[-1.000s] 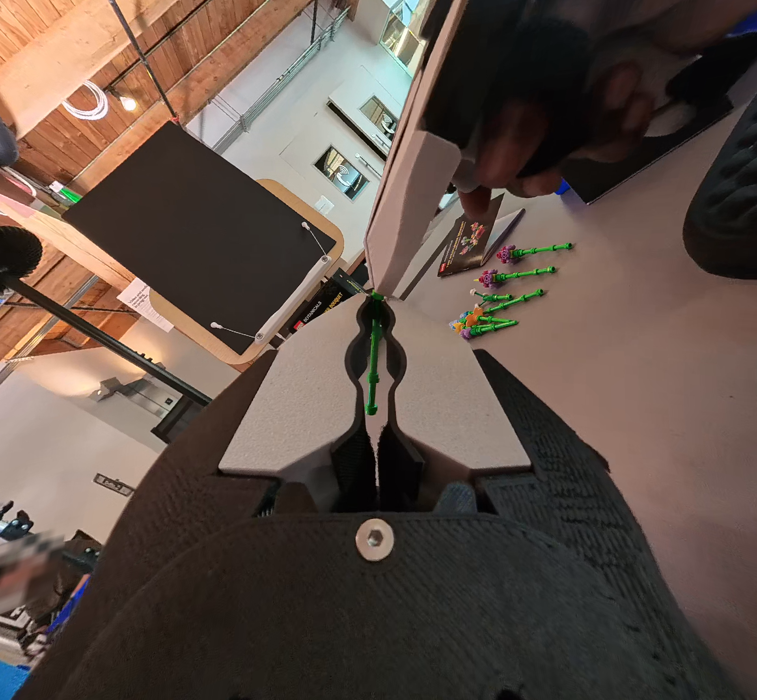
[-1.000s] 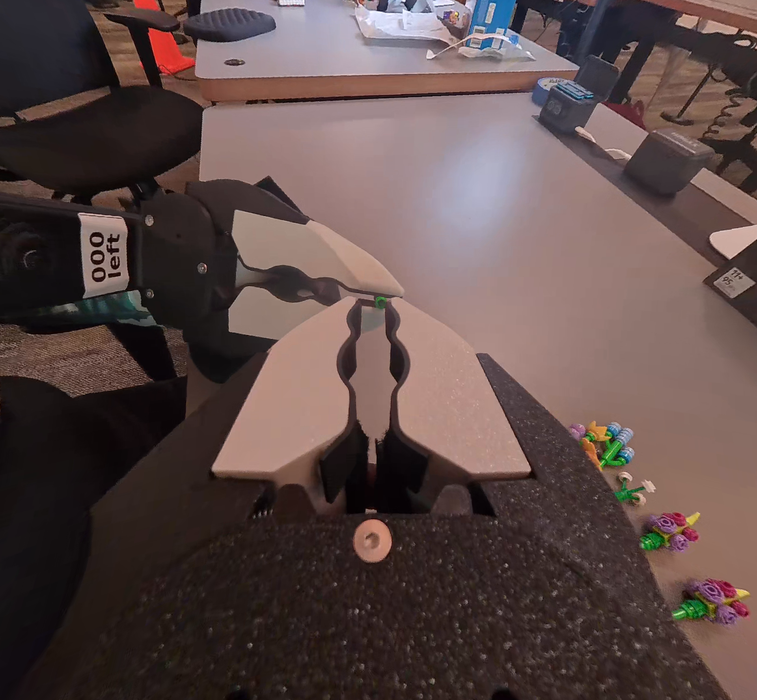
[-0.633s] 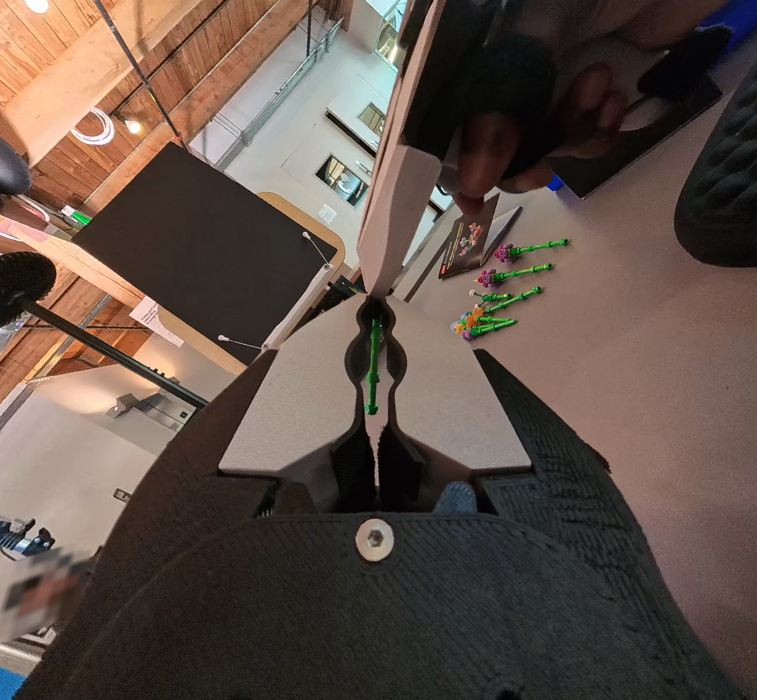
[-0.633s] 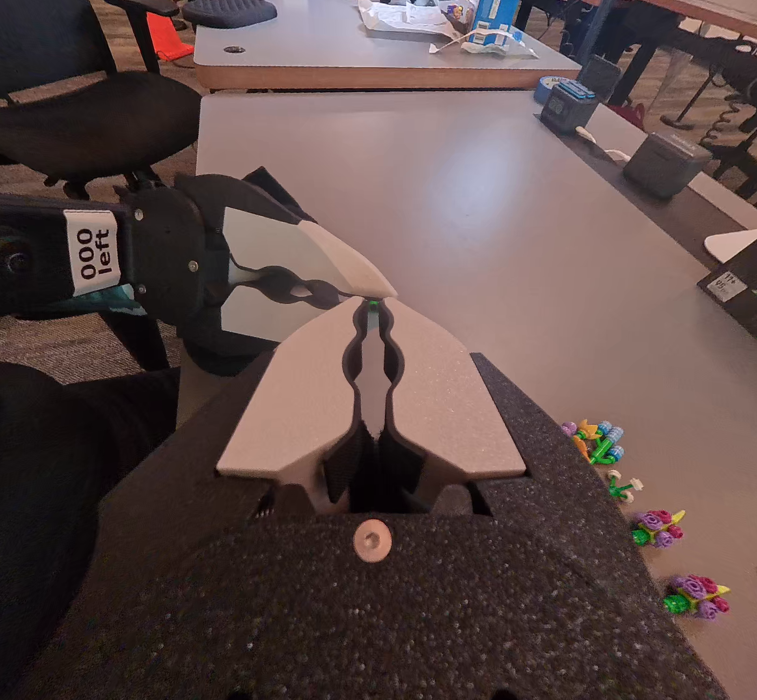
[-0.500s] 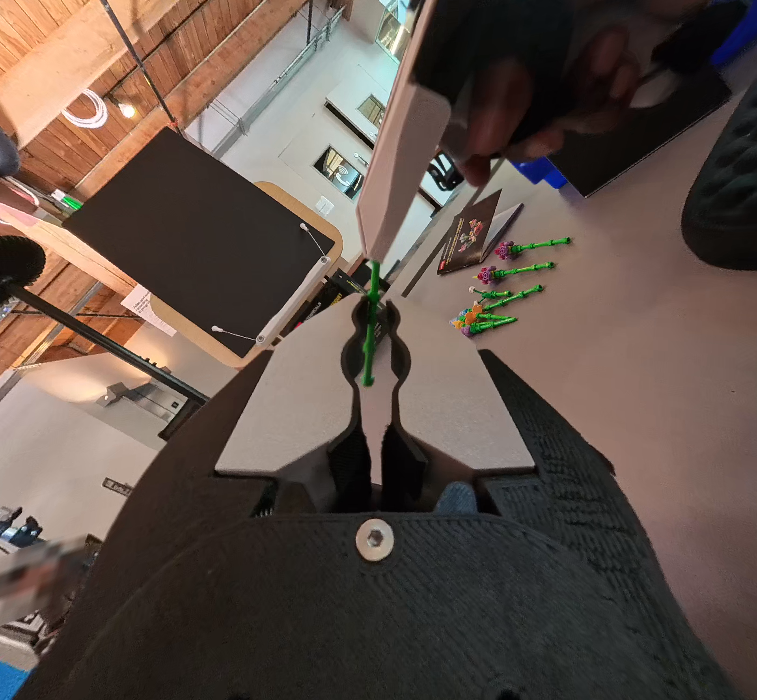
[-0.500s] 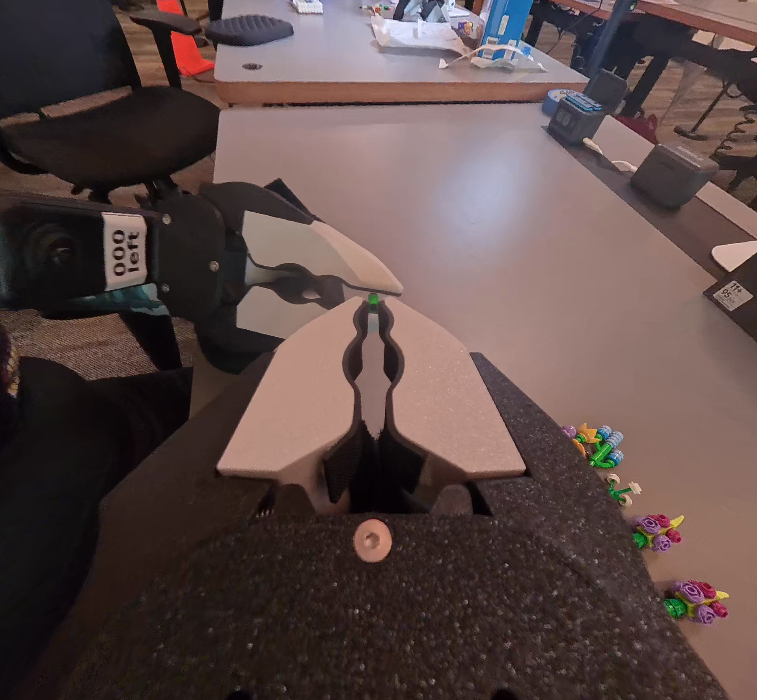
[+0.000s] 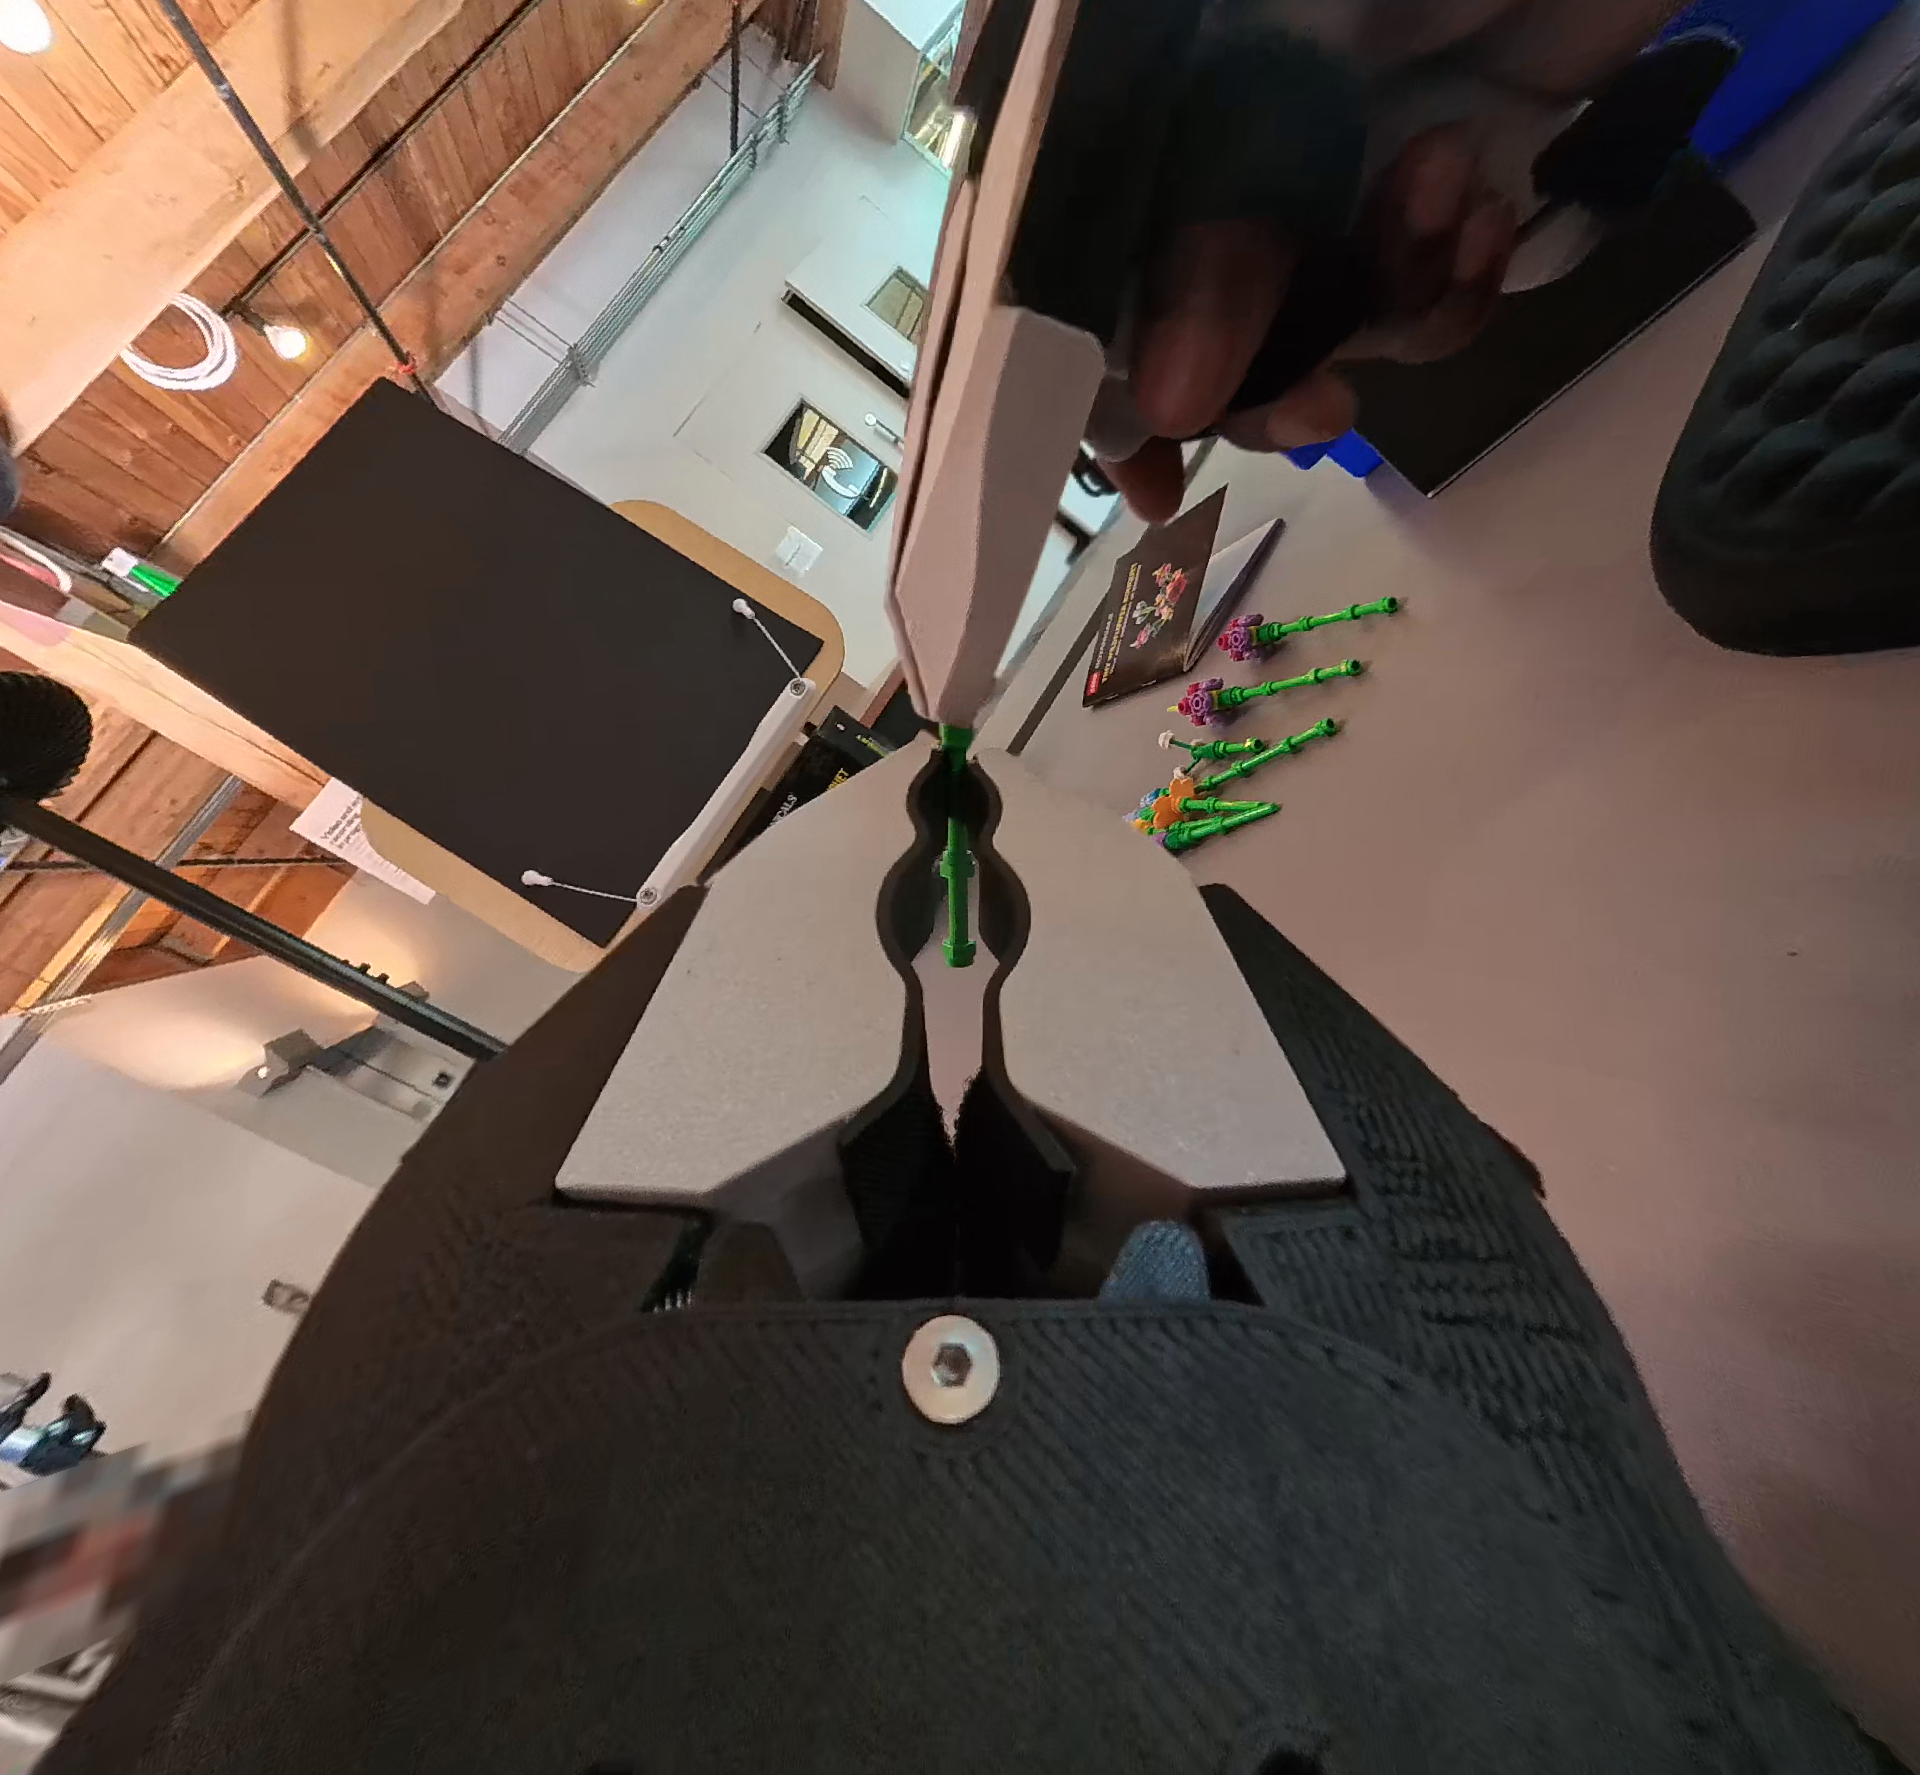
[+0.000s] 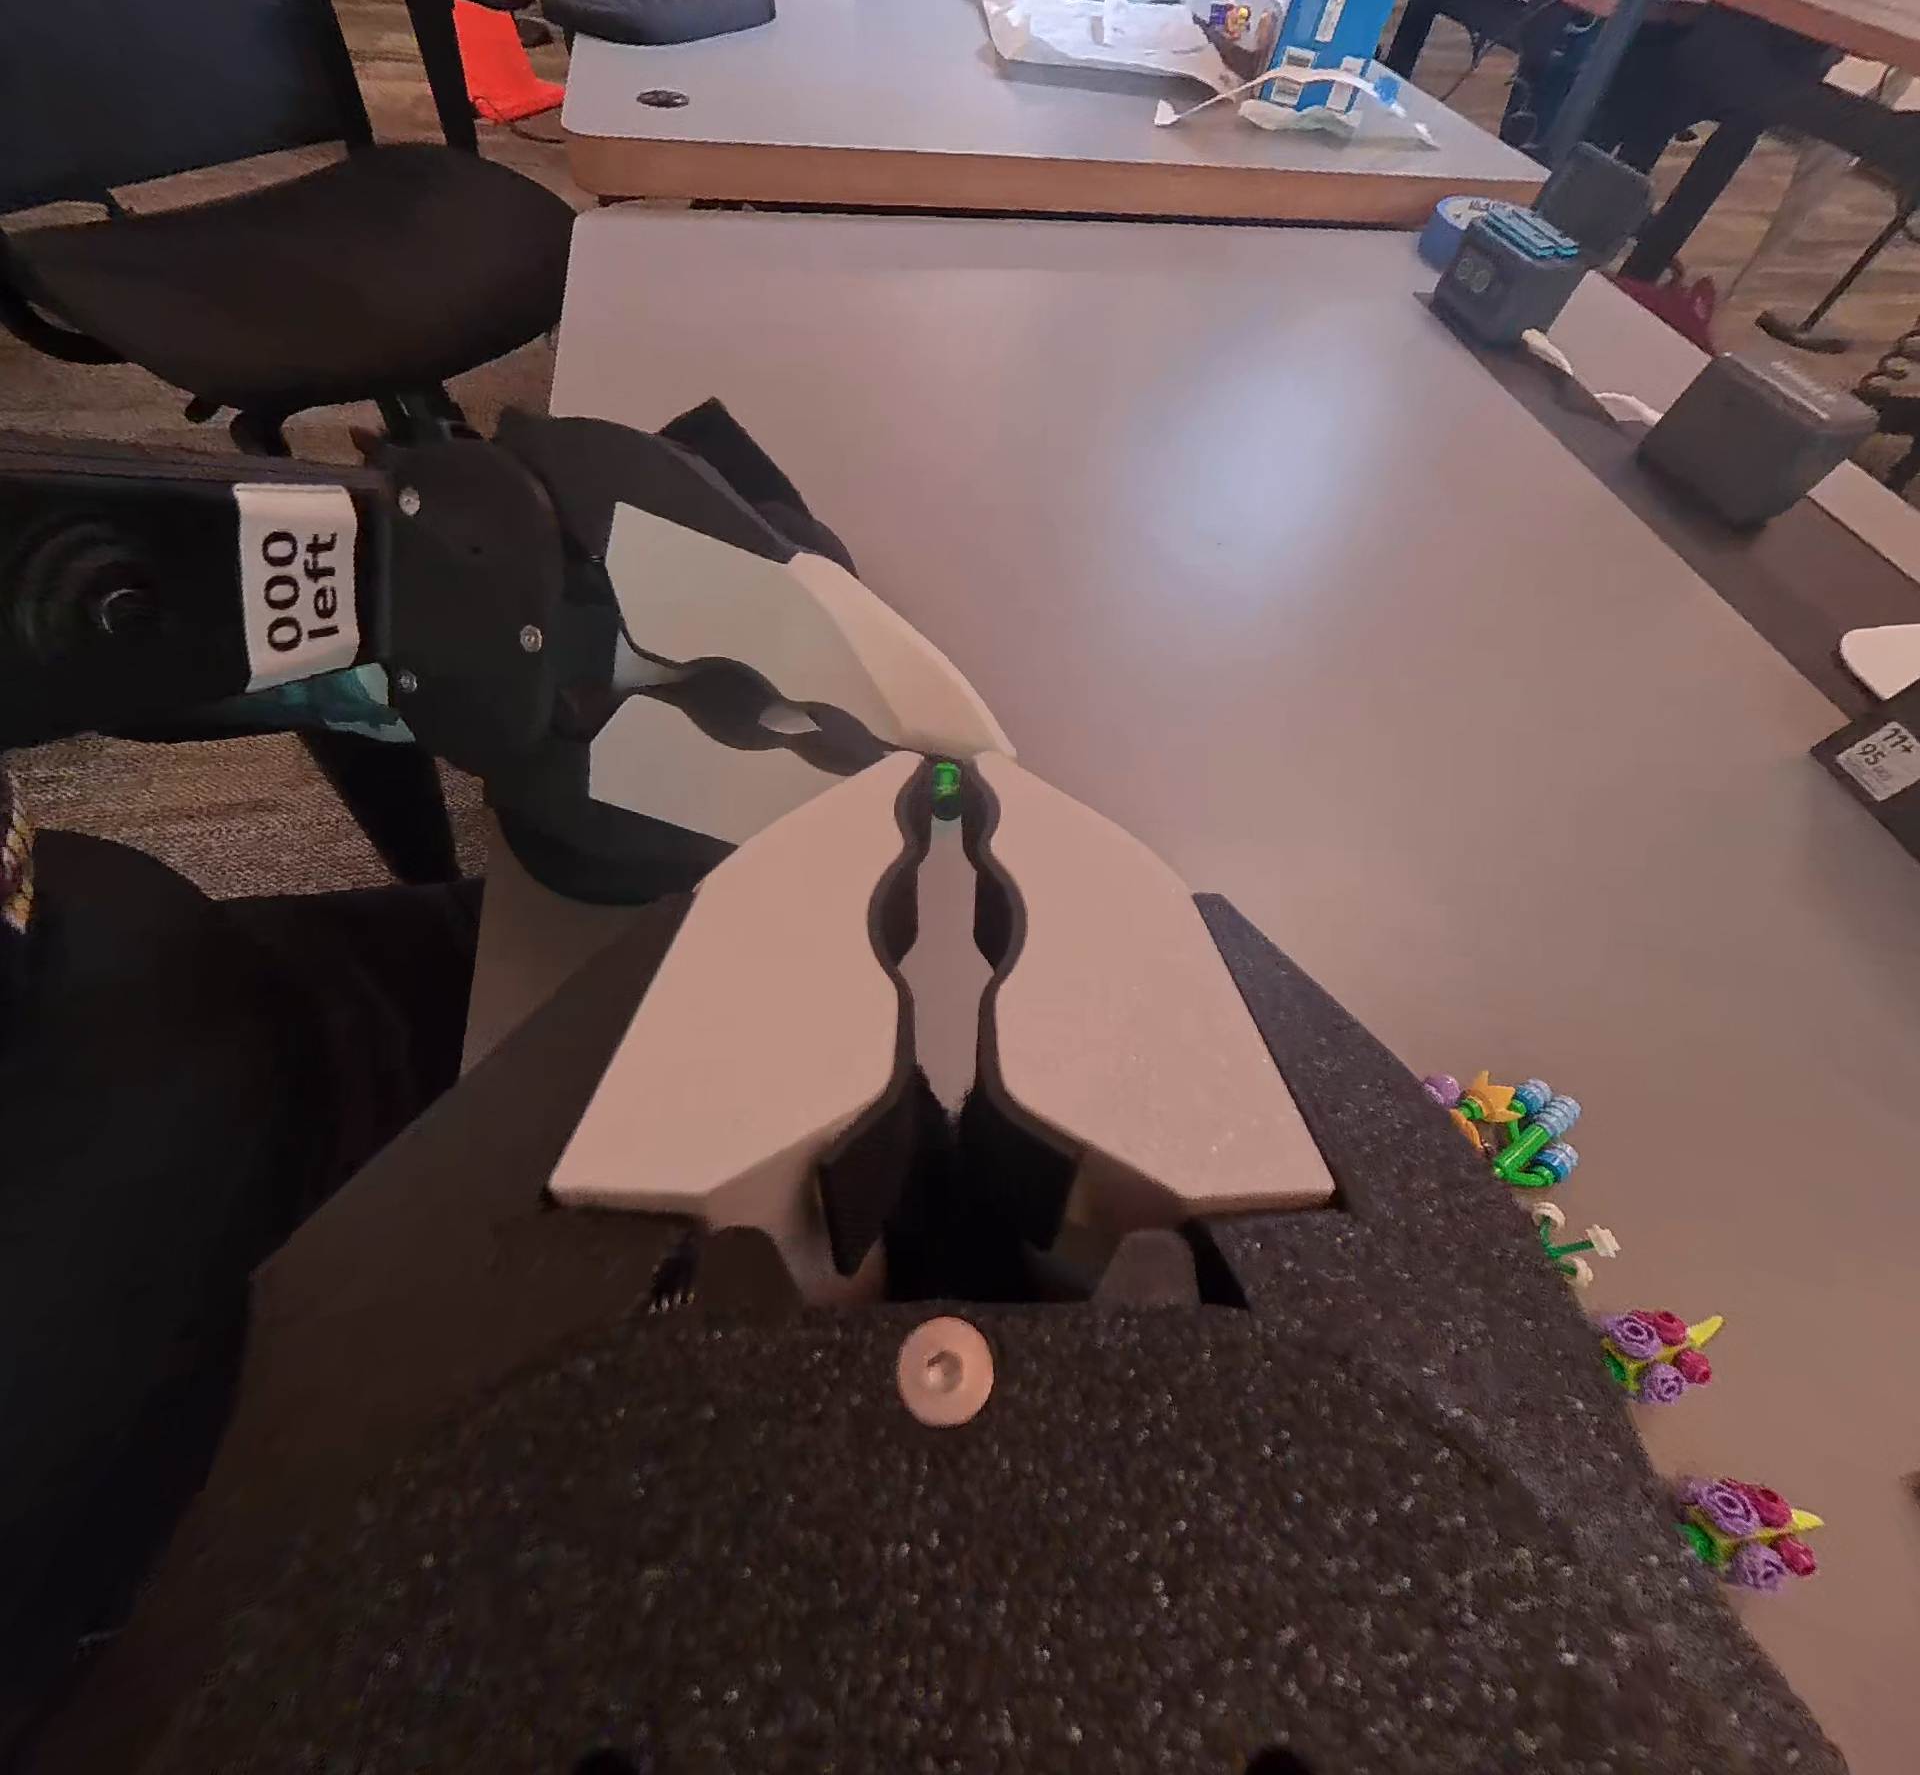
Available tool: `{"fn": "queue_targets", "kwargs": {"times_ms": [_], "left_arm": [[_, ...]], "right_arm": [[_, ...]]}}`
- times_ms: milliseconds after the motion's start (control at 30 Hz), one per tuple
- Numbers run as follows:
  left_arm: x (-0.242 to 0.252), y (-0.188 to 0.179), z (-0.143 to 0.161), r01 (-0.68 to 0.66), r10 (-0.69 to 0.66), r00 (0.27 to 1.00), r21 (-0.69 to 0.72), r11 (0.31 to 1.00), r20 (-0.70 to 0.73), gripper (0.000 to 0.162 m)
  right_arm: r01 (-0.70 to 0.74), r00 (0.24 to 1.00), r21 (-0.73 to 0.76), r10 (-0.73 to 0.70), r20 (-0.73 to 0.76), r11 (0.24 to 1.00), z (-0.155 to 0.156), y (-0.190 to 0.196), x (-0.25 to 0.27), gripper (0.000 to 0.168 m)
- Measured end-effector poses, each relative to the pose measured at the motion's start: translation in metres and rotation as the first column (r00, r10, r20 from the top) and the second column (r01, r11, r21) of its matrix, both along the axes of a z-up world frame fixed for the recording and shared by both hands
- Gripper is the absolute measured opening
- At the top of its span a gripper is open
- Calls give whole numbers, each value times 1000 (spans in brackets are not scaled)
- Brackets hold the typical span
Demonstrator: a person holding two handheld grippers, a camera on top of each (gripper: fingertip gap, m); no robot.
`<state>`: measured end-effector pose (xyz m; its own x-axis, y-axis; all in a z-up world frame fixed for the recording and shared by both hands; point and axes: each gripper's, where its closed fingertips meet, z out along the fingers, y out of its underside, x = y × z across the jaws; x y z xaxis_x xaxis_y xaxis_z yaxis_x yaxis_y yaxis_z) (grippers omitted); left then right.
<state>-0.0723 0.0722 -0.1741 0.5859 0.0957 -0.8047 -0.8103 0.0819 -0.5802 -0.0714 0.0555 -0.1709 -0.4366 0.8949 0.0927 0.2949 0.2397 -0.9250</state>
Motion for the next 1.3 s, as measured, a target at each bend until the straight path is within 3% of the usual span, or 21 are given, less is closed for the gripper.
{"fn": "queue_targets", "kwargs": {"times_ms": [67,267,467,700,767,833,933,1133,1233,1300], "left_arm": [[3,0,1,28,-28,999,-2,1000,38,3],[9,0,0,153,-139,963,-47,987,230,3],[13,-1,3,207,-188,937,-37,978,296,3],[10,-2,5,143,-138,966,-8,990,216,3],[-29,-5,3,42,-35,959,-20,999,283,2],[-57,-15,21,39,-59,895,55,998,443,2],[-46,-12,19,80,-99,910,62,995,402,2],[-25,-9,11,85,-89,960,28,996,267,2],[-24,-11,13,96,-103,957,38,995,271,3],[-23,-11,12,92,-99,961,39,995,259,3]], "right_arm": [[-16,1000,45,17,-9,999,2,0,2,5],[-23,997,403,51,-59,915,3,-1,7,5],[-38,994,476,82,-70,879,6,-2,11,5],[-75,992,458,111,-53,886,8,-2,18,5],[27,988,449,43,-146,893,34,20,30,5],[82,959,326,15,-284,942,78,39,61,5],[139,928,270,-30,-371,953,106,58,94,5],[242,928,283,-137,-347,928,111,79,110,5],[441,896,352,-383,-224,826,93,125,125,5],[558,815,409,-569,-108,722,72,164,143,5]]}}
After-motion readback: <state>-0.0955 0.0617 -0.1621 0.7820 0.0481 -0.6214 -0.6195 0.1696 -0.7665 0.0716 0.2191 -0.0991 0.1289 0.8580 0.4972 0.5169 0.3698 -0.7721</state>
